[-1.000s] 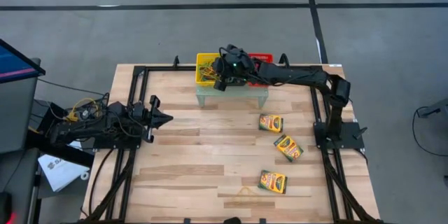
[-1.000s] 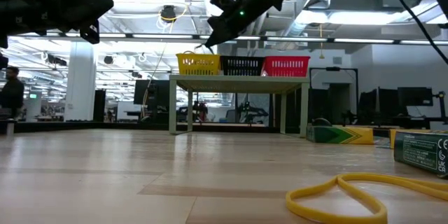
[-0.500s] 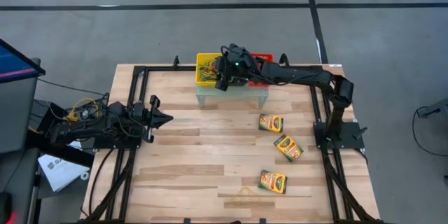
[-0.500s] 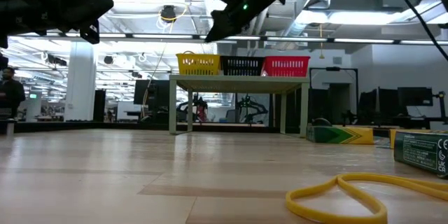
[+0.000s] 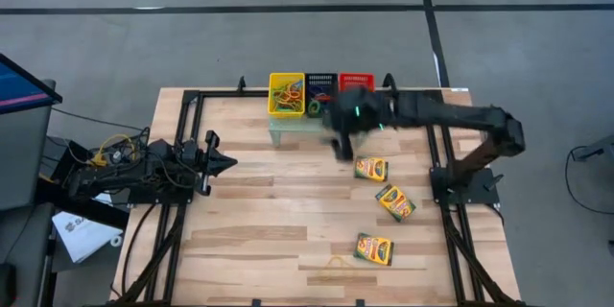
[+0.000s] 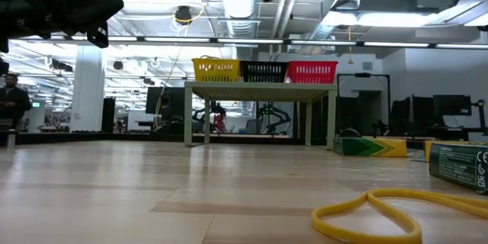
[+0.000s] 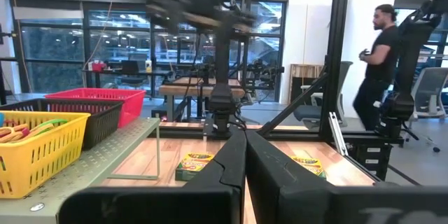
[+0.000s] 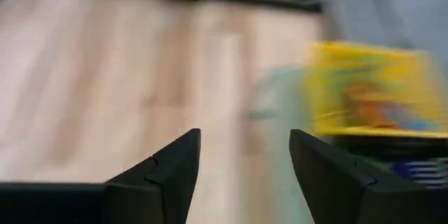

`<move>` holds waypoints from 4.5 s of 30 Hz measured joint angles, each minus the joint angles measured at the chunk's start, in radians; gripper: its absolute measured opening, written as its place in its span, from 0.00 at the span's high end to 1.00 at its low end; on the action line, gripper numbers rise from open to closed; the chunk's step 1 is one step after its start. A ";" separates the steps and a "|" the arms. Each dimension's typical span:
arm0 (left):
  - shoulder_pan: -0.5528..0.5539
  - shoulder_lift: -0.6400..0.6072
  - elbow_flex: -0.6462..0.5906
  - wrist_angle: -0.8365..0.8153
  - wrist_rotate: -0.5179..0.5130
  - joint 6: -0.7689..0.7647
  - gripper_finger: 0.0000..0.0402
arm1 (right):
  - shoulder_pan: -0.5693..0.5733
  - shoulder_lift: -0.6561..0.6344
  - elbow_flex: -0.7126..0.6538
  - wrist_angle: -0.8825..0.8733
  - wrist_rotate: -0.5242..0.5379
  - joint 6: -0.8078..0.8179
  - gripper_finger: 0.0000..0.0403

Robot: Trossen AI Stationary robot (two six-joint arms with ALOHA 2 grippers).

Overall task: Pick & Place Office Desk Supplies
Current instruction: Put the big yellow rubber band into the yellow bin on the shelf

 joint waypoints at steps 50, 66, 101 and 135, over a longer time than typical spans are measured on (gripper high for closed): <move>0.000 0.000 0.000 0.000 0.001 0.000 1.00 | 0.773 0.542 -0.009 -0.020 0.228 0.787 0.44; 0.000 0.000 0.000 0.000 0.001 0.000 1.00 | 0.786 0.544 -0.079 0.100 0.310 0.892 0.49; 0.000 0.000 0.000 0.000 0.000 0.000 1.00 | 0.812 0.540 -0.208 0.192 0.418 0.994 1.00; 0.000 0.000 0.000 0.000 0.000 0.000 1.00 | 0.674 -0.006 -0.172 0.205 0.665 0.577 1.00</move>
